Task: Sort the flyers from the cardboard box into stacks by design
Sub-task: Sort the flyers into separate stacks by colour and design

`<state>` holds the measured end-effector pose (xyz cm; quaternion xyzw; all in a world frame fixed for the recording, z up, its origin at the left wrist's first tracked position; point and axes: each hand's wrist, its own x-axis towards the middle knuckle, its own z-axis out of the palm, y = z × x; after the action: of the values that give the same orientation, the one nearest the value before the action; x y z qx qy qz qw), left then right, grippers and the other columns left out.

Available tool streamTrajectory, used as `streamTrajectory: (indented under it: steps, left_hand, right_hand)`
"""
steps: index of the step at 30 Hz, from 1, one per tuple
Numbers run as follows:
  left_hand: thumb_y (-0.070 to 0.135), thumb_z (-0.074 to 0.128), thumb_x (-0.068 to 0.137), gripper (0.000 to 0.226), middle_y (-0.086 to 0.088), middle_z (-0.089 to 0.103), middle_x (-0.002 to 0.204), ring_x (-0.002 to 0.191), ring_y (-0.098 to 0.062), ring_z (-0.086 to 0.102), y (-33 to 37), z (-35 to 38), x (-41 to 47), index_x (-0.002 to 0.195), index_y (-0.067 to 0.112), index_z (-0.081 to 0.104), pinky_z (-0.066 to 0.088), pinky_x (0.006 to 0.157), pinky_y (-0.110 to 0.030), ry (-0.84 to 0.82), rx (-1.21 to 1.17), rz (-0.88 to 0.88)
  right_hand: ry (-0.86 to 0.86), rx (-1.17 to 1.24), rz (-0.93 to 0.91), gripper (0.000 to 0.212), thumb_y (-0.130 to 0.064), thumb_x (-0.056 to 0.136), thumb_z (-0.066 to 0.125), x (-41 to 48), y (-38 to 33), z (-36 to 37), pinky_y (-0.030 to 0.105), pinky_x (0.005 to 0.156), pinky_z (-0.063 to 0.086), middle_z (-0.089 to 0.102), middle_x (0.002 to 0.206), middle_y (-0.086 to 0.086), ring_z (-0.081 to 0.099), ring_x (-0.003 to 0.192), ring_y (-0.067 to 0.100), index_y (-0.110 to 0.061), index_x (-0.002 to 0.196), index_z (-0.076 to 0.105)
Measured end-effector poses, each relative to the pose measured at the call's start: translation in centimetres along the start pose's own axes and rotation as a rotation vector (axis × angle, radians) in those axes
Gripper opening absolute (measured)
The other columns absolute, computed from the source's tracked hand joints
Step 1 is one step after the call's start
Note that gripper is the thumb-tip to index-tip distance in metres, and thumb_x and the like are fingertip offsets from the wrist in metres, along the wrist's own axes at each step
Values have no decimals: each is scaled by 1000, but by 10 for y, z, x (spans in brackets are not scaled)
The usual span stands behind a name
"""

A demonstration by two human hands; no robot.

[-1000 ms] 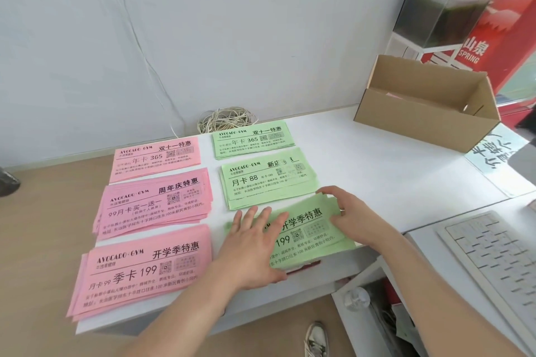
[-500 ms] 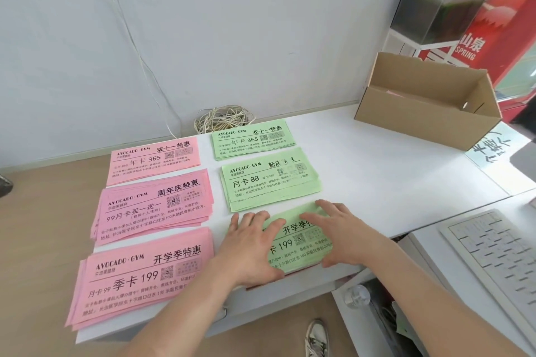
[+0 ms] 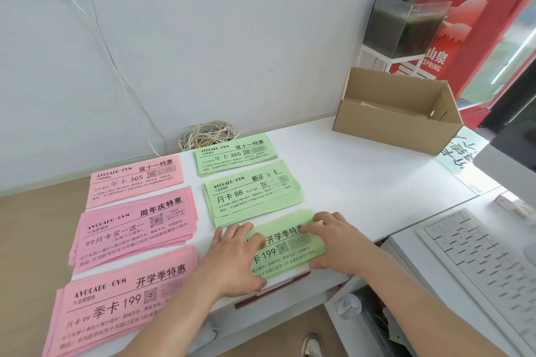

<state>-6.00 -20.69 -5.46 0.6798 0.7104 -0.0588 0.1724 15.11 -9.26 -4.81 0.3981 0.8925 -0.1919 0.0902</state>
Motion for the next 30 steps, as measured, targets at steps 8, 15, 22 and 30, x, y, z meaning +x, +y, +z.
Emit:
streamTrajectory:
  steps: [8, 15, 22, 30]
  left_hand:
    - [47, 47, 93, 32, 9, 33, 145, 134, -13, 26, 13, -33, 13, 121, 31, 51, 28, 111, -34, 240, -134, 61]
    - [9, 52, 89, 23, 15, 64, 100, 97, -6, 54, 47, -84, 89, 97, 24, 68, 43, 85, -22, 541, -259, 207]
    - [14, 44, 89, 31, 9, 58, 124, 115, -14, 48, 109, -127, 215, 112, 22, 64, 43, 97, -32, 512, -181, 332]
    - [28, 35, 99, 45, 0, 26, 154, 141, -19, 20, 155, -158, 345, 144, 24, 33, 13, 115, -37, 314, 38, 281]
  right_hand:
    - [174, 208, 94, 35, -40, 91, 58, -2, 34, -58, 24, 91, 42, 54, 124, -12, 52, 103, 5, -33, 125, 55]
    - [574, 102, 254, 30, -18, 94, 52, 25, 118, -122, 28, 87, 41, 60, 126, -7, 53, 116, 16, -21, 124, 60]
    - [499, -2, 404, 62, -17, 92, 47, 68, 210, -154, 45, 102, 40, 17, 156, -3, 7, 146, 18, -20, 147, 19]
    - [480, -92, 413, 50, -13, 89, 44, 88, 242, -157, 40, 92, 31, 46, 126, -11, 33, 133, 12, -27, 135, 34]
